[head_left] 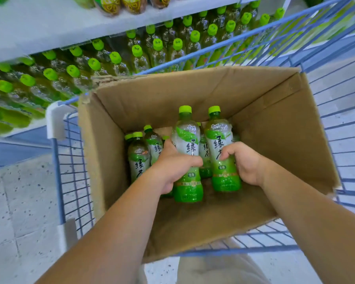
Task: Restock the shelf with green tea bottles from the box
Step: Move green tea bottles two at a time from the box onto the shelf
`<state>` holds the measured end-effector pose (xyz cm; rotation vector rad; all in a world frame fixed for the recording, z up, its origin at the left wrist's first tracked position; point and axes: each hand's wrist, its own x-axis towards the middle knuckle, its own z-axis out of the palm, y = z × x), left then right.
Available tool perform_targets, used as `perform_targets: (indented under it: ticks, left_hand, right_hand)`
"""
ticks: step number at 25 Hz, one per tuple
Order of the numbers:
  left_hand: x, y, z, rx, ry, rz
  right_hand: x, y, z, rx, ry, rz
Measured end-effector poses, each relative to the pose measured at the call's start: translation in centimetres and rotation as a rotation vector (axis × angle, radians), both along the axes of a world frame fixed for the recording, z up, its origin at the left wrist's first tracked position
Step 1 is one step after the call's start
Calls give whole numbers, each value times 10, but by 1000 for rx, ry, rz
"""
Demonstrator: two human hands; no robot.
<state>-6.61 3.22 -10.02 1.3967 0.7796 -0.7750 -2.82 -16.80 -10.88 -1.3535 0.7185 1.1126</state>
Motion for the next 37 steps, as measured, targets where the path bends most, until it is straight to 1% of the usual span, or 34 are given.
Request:
perform_targets:
  ticks: [5, 8, 13, 16, 21, 26, 29, 33, 37]
  left_hand:
    - [-30, 35, 76, 65, -140, 19]
    - [-55, 63, 117, 97, -201, 42]
    - [-98, 119, 161, 111, -260, 121]
    - [-127, 160, 183, 145, -276, 170]
    - [-169, 235, 208, 196, -310, 248]
    - [-196, 307, 230, 193, -379, 299]
    - [-206, 346, 235, 213, -406, 364]
    - [-205, 390, 235, 267, -439, 444]
    - [-180, 425, 230, 327, -432, 452]
  right_hand:
    - [-28, 32, 66, 44, -91, 38]
    - [-47, 60, 105, 1, -198, 92]
    - [-76, 112, 158, -42, -298, 131]
    - [-94, 151, 178, -34, -338, 174]
    - [-122, 224, 191, -65, -488, 174]
    - [-140, 302, 214, -65, -549, 175]
    - [-142, 347, 228, -45, -571, 176]
    - [-130, 396, 239, 2, -614, 183]
    - [-103, 433, 231, 44, -622, 196]
